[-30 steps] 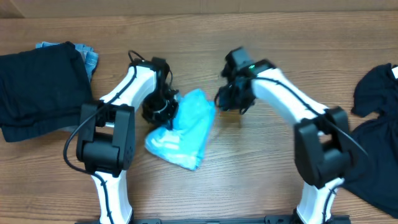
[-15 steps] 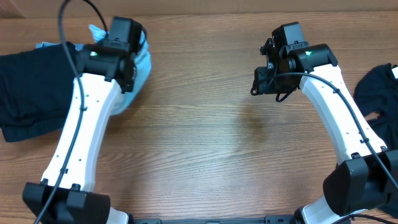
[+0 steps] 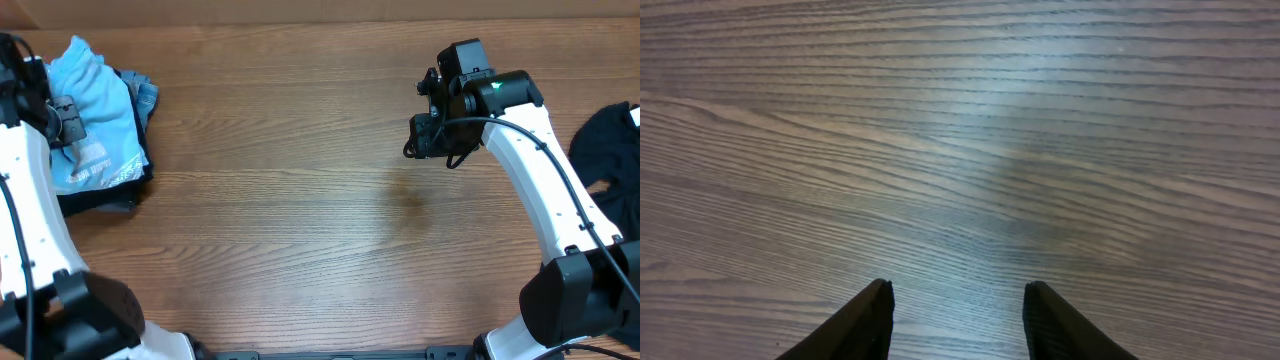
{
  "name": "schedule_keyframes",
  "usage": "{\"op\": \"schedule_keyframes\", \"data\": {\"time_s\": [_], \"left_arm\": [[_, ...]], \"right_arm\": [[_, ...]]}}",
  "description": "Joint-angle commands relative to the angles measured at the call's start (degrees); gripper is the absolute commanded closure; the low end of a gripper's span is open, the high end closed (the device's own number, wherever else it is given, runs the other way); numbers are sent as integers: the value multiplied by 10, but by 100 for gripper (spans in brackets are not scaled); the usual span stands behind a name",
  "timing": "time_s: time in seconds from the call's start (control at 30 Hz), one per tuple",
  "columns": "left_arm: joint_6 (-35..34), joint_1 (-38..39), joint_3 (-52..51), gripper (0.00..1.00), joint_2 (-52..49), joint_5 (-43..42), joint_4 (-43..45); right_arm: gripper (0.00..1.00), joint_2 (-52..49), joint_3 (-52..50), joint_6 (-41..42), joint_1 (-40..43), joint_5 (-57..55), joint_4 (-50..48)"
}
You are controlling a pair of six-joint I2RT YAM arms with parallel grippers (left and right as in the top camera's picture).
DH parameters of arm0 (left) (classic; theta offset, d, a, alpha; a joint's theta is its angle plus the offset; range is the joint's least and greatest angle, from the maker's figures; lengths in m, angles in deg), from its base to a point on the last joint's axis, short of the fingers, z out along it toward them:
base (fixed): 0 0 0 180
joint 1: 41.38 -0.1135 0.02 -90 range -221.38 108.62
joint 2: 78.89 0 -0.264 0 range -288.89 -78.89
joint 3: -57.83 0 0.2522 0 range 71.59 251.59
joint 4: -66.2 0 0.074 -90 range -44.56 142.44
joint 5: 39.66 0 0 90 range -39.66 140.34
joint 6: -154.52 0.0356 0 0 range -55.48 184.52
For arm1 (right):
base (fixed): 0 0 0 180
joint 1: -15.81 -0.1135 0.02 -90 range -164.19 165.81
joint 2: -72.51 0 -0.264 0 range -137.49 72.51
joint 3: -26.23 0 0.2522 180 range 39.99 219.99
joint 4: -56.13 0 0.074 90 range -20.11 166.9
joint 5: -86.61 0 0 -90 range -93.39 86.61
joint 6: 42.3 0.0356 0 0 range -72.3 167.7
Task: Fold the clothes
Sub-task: 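Place the blue bundle onto the clothes stack at the left edge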
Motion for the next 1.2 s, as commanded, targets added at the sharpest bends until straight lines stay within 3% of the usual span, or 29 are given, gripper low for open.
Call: {"op": "schedule_keyframes", "data": {"time_s": [0.0, 0.27, 0.37, 0.63, 0.7, 0.73, 0.83, 0.9, 0.93, 1.07, 1.1, 1.17], "left_arm": [[9, -32, 19, 94, -46, -40, 23], [11, -62, 19, 92, -92, -47, 103], [11, -69, 19, 86, -93, -47, 134], [10, -93, 19, 79, -110, -49, 176], [9, -97, 19, 70, -117, -49, 174], [-2, -98, 19, 58, -120, -50, 172], [-8, -98, 19, 42, -120, -44, 174], [-70, -102, 19, 41, -120, 7, 172], [-108, -106, 19, 35, -117, 17, 166], [-102, -99, 26, 32, -81, 6, 164], [-97, -97, 30, 32, -69, -12, 162], [-94, -93, 43, 34, -21, -128, 150]], "right_arm": [[54, 9, 8, -2, 2, 4, 2], [54, 9, 8, -2, 2, 5, 6], [54, 9, 8, -2, 2, 5, 7], [54, 9, 8, 0, 2, 6, 7], [54, 9, 8, 0, 2, 6, 7], [54, 9, 8, 0, 2, 6, 7], [54, 9, 8, 1, 2, 6, 7], [54, 9, 8, 3, 2, 6, 7], [54, 9, 8, 3, 2, 6, 7], [54, 9, 8, 2, 2, 6, 6], [54, 9, 8, 2, 2, 6, 7], [54, 9, 8, 2, 2, 5, 7]]}}
